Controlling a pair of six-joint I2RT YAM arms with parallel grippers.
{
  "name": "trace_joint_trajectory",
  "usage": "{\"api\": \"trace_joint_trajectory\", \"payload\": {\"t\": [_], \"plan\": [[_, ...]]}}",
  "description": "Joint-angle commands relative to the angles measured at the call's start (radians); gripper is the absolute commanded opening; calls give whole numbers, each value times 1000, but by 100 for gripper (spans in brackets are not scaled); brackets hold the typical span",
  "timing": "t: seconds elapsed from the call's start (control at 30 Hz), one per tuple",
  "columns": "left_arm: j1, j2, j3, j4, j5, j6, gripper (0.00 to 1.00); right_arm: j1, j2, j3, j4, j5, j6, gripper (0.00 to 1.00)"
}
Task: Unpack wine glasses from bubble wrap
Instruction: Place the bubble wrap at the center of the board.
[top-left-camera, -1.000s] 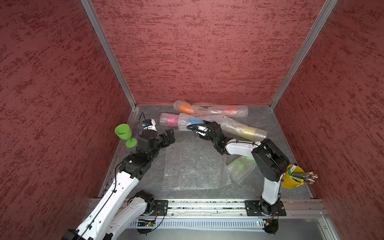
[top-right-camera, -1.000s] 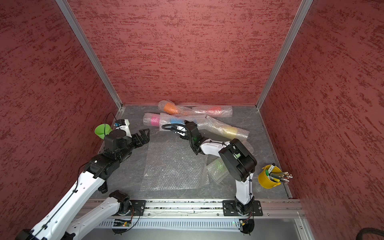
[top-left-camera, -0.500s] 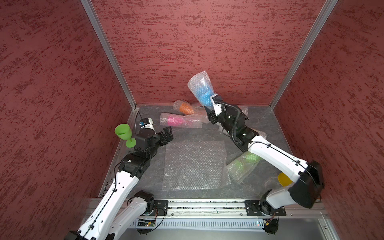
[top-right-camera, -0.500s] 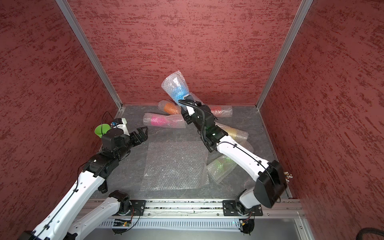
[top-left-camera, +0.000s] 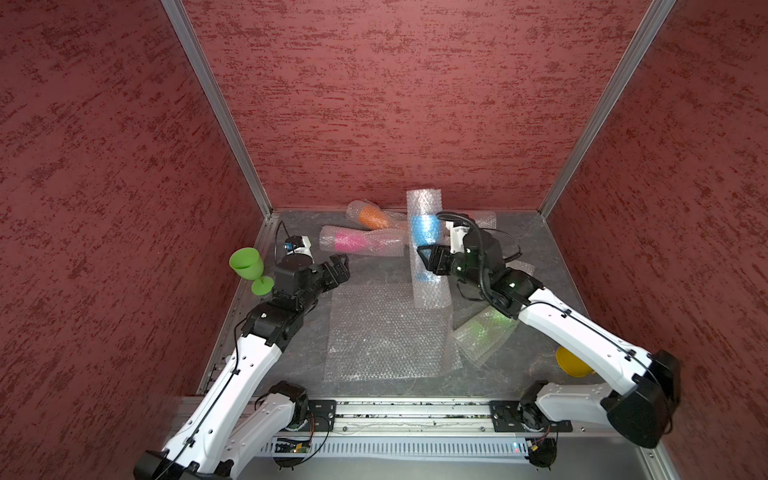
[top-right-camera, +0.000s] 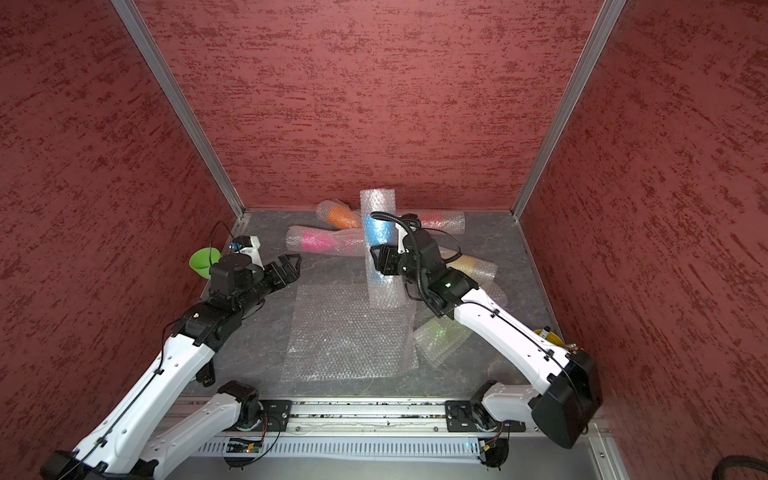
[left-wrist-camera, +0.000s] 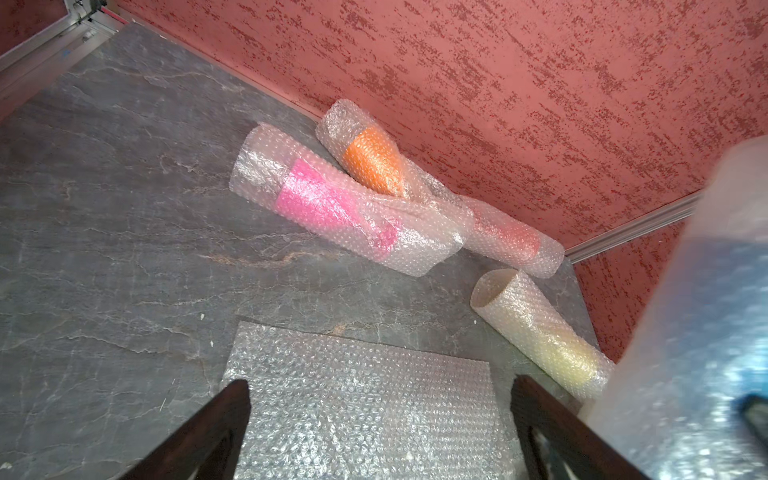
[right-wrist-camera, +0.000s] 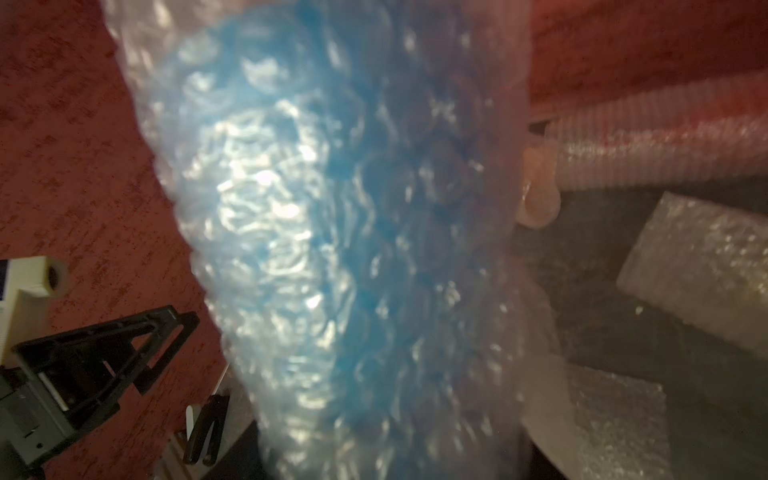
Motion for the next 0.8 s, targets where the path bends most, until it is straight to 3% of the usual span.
{"api": "trace_joint_trajectory", "payload": {"t": [0.0, 0.33, 0.6, 0.67, 0.77], "plan": [[-7, 6, 4, 12, 23, 2, 99, -3, 20, -14, -171, -115, 268, 59], [-8, 28, 9, 12, 41, -4, 99, 114, 84, -162, -135, -192, 453, 60], [-7, 32, 9, 12, 52, -7, 99, 130, 189, -180, -96, -163, 401, 65], [-6, 29, 9, 10, 51, -7, 99, 130, 213, -182, -86, -159, 395, 68], [-8, 22, 6, 6, 47, -3, 99, 130, 218, -178, -70, -137, 394, 80]]}}
